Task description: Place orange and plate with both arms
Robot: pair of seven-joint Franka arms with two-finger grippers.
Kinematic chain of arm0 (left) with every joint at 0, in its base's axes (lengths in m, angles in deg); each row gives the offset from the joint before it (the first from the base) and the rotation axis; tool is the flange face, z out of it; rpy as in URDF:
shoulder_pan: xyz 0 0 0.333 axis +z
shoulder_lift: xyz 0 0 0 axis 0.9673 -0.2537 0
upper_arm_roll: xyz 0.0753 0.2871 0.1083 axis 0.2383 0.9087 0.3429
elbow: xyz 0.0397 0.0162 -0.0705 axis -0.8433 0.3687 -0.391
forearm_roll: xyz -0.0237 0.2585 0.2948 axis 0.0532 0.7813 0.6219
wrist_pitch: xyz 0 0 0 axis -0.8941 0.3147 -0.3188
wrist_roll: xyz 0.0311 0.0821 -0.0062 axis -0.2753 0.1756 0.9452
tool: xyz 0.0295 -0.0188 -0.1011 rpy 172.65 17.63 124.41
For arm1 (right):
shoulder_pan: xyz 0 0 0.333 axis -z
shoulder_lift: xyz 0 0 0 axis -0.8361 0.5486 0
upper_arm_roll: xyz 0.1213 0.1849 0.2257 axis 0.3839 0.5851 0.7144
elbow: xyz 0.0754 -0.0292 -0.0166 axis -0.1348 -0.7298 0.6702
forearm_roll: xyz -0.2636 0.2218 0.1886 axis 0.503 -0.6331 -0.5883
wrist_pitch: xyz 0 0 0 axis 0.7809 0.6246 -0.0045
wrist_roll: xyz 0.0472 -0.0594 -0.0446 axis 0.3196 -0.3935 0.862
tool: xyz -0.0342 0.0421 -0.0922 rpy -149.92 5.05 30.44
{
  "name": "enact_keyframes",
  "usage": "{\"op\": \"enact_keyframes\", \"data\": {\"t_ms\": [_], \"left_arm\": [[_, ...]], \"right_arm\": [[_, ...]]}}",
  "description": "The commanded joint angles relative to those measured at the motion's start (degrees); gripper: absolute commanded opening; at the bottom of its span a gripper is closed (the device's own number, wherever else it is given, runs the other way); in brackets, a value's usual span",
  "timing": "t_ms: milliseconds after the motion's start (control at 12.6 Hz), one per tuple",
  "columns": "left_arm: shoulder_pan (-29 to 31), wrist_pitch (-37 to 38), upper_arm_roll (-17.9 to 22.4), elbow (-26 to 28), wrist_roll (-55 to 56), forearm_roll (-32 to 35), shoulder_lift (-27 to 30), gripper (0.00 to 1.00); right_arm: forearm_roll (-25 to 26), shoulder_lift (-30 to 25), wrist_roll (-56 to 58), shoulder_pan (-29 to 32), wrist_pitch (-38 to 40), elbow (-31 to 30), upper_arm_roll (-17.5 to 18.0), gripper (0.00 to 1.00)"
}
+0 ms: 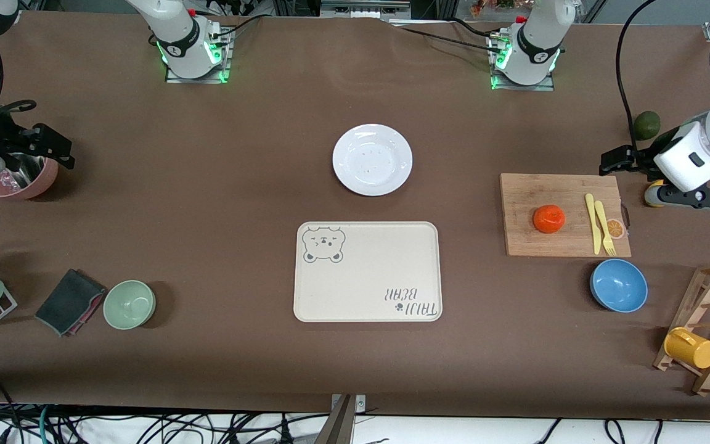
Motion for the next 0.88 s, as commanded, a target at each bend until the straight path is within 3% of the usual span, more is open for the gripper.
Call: {"op": "enact_keyframes", "data": {"t_ms": [0, 796], "left_arm": [[0.04, 1.07, 0.05, -0.88, -0.14, 1.16, 0.18, 1.0], [0.04, 1.07, 0.05, -0.89, -0.23, 1.16, 0.18, 1.0]], "right_arm": [[-0.05, -0.71, 0.71, 0.0, 0.5, -0.1, 0.03, 1.0], [-0.23, -0.36, -0.17, -0.18, 2.52, -0.1, 0.91, 1.0]]}}
